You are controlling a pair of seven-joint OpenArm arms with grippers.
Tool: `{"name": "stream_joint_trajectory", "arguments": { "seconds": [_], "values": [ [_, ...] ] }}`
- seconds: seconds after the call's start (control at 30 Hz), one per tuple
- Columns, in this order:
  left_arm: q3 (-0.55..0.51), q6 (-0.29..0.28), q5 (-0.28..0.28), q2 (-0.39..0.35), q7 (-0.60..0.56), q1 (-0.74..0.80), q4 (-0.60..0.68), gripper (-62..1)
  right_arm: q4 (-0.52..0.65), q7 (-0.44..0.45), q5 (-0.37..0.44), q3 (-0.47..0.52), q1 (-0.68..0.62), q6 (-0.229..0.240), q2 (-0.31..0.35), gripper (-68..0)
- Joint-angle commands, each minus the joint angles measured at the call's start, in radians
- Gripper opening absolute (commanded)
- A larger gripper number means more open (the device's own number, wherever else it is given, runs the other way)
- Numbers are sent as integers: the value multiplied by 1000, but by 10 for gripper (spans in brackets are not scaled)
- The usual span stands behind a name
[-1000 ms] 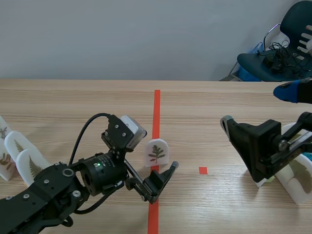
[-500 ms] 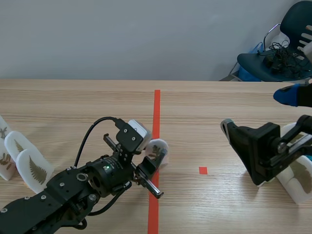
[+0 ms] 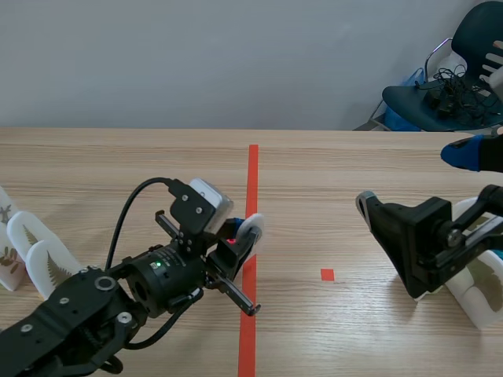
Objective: Do the leaf sorting experiment
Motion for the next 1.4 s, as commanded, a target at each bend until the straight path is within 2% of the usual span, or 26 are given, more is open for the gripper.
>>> {"name": "stream_joint_trajectory", "arguments": {
  "seconds": [0.0,0.17,0.33,0.57,0.7,0.8,0.9,1.17,1.37],
  "values": [
    [-26,2,-53,-39,11,53,114,-524,0,14,7,6,14,-3,0,4],
    [-146,2,-141,-90,68,240,337,-524,0,14,7,6,14,-3,0,4],
    [-288,2,-248,-83,67,402,415,-524,0,13,7,6,14,-3,0,4],
    [-414,53,-252,-67,65,475,411,-524,0,11,8,6,14,-3,0,4],
    [-450,113,-255,-68,64,462,366,-524,0,11,8,6,14,-3,0,4],
    [-467,113,-306,-68,44,443,287,-524,0,11,8,6,14,-3,0,4],
    [-481,113,-331,-68,-5,418,209,-524,0,11,7,6,14,-3,0,4],
    [-537,113,-331,-68,-78,365,103,-524,0,6,7,6,14,-3,0,4],
    [-568,113,-331,-68,-92,338,64,-524,0,3,7,6,14,-3,0,4]
  ]
}}
